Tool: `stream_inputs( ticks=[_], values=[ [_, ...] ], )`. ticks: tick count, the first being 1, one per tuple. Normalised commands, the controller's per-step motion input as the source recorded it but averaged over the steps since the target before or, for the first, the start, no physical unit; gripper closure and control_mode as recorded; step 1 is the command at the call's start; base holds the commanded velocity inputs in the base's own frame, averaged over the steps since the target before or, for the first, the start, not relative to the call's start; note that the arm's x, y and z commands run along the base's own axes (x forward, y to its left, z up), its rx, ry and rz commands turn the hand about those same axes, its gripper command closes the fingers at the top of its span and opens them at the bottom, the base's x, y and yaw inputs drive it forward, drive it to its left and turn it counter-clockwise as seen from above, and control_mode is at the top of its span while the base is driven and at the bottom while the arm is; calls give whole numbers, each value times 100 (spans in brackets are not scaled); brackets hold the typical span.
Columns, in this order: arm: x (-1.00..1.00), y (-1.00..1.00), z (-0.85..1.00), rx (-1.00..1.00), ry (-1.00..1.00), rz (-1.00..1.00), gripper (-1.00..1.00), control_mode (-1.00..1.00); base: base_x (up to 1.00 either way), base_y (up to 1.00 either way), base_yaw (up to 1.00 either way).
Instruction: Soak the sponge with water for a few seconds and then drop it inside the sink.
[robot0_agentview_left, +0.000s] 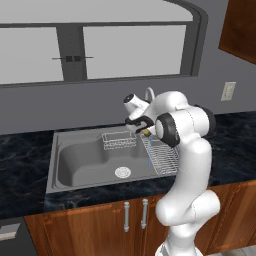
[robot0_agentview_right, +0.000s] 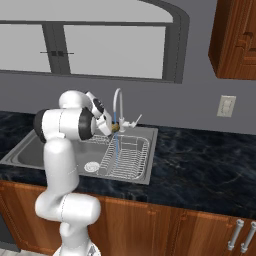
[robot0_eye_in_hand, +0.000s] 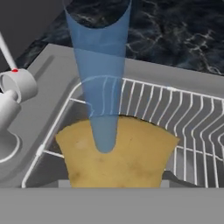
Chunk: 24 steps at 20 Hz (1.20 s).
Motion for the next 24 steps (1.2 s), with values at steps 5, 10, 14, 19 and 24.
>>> stream_inputs(
  ticks=[5, 10, 14, 19, 24],
  values=[
    [-24, 42, -1, 0, 0, 10, 100, -100, 0, 0, 0],
    [-17, 79, 17, 0, 4, 29, 100, -100, 0, 0, 0],
    [-9, 52, 42, 0, 11, 37, 100, -100, 0, 0, 0],
    [-44, 20, 38, 3, 5, 48, 100, -100, 0, 0, 0],
    [-49, 33, 16, 11, 8, 53, 100, -100, 0, 0, 0]
  ],
)
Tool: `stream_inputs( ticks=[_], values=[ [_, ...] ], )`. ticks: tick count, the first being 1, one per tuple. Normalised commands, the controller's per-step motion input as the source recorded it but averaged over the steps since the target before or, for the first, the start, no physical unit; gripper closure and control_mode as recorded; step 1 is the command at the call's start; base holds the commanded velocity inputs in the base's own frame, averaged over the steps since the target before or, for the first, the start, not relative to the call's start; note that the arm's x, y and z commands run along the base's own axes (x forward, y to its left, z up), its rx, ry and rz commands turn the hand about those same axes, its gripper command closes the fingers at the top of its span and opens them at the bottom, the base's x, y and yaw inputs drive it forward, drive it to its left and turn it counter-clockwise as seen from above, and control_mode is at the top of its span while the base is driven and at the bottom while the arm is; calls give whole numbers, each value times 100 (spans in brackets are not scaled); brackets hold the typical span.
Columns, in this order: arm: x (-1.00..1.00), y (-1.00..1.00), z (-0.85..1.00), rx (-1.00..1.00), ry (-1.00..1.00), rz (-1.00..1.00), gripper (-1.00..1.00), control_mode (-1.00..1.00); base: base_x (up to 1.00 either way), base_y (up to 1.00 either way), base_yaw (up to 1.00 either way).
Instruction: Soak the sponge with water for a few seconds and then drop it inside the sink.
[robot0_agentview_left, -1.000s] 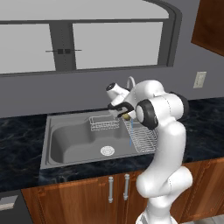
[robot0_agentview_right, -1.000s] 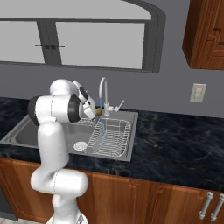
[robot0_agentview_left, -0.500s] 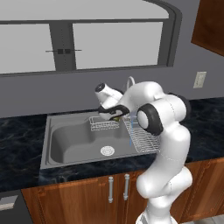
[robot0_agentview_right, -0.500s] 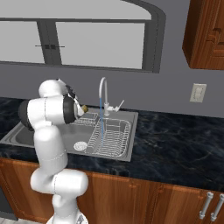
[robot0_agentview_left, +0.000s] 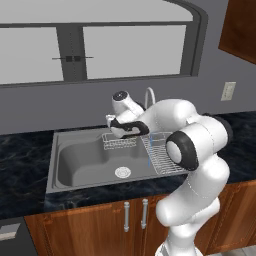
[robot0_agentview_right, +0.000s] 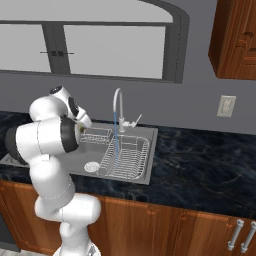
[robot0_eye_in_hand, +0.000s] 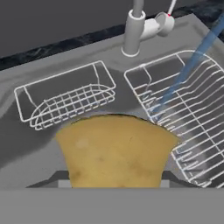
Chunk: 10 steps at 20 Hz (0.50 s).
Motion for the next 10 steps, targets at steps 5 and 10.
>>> stream_inputs(
  ticks=[5, 10],
  values=[
    [-32, 46, 20, 19, 9, 44, 100, -100, 0, 0, 0],
    [-30, 56, 35, 13, 14, 31, 100, -100, 0, 0, 0]
  ],
)
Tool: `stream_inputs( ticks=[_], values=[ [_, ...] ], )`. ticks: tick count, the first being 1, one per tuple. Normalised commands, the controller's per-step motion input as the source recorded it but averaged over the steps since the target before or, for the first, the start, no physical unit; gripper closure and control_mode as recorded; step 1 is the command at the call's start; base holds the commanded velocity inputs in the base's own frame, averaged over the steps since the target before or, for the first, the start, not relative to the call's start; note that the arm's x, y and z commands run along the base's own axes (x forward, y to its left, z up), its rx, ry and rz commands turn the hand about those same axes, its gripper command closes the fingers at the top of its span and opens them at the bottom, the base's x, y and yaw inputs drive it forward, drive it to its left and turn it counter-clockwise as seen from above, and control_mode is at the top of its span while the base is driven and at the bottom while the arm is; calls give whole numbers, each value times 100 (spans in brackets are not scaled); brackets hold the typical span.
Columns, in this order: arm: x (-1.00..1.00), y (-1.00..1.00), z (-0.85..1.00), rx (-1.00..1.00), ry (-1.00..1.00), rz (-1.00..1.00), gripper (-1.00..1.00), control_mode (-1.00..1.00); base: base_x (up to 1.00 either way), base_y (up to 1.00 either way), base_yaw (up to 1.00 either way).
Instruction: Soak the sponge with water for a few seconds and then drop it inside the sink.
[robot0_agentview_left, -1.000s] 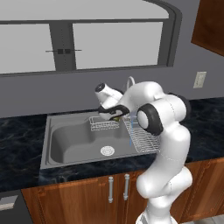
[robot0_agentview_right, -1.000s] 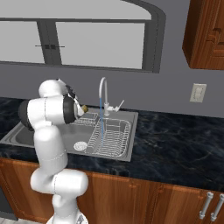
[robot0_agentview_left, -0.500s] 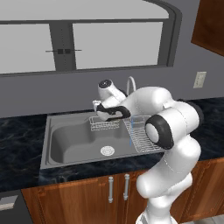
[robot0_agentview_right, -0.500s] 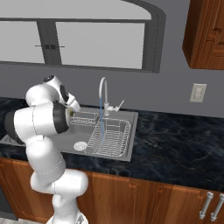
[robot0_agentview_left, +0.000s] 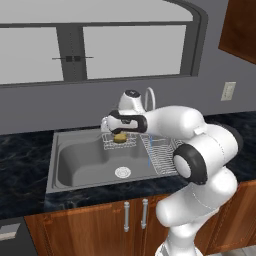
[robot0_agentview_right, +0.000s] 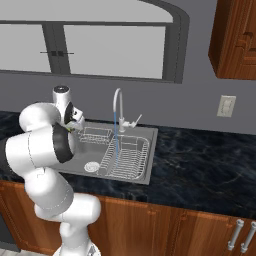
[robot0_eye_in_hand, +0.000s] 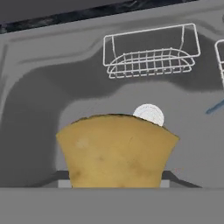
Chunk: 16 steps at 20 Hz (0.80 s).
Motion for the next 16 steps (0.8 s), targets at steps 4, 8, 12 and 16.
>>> stream_inputs(
  ticks=[4, 8, 12, 16],
  values=[
    [-14, 34, 47, -2, 18, 13, 100, -100, 0, 0, 0],
    [-4, 28, 3, -14, 13, 0, 100, -100, 0, 0, 0],
    [0, 27, -2, -10, 2, 0, 100, -100, 0, 0, 0],
    [0, 34, -28, -1, 0, 0, 100, -100, 0, 0, 0]
  ],
)
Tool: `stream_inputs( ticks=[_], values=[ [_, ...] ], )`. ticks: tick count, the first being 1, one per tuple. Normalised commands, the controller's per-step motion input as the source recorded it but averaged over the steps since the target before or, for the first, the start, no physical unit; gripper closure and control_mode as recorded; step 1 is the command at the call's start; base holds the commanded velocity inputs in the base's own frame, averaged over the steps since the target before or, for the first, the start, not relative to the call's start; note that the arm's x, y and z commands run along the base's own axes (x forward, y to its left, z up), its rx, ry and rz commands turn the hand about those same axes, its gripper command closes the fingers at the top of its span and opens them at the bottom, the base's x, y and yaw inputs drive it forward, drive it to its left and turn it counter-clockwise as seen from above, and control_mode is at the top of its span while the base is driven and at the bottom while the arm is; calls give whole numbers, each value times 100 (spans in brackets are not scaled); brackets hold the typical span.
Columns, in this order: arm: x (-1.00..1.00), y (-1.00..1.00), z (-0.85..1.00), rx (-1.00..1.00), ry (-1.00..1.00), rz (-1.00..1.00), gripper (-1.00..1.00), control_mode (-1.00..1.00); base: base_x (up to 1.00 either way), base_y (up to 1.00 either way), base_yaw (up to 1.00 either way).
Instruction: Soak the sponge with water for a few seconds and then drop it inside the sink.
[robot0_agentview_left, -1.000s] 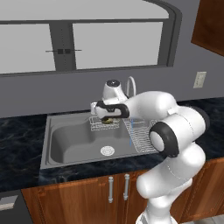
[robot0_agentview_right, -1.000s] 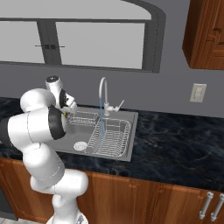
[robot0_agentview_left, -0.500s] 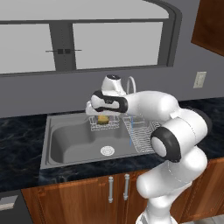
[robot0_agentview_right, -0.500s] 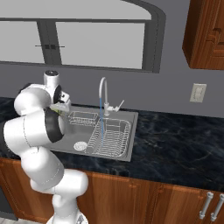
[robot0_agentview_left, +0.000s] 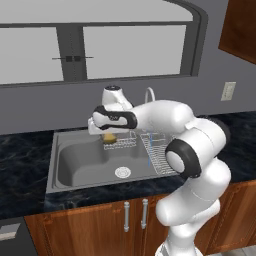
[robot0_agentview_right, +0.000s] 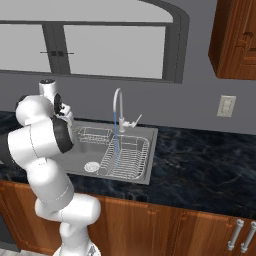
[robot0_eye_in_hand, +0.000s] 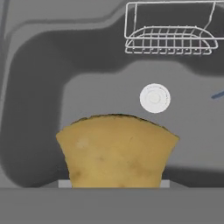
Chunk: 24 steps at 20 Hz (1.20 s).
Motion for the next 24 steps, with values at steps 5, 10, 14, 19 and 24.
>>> stream_inputs(
  ticks=[5, 10, 14, 19, 24],
  values=[
    [0, 23, -37, 0, 0, 0, 100, -100, 0, 0, 0],
    [0, 15, -44, 0, 0, 0, 100, -100, 0, 0, 0],
    [0, 15, -36, 0, -2, 0, 100, -100, 0, 0, 0],
    [0, 8, -17, 0, -8, 0, 100, -100, 0, 0, 0],
    [8, 7, -22, 0, -17, 0, 100, -100, 0, 0, 0]
  ],
)
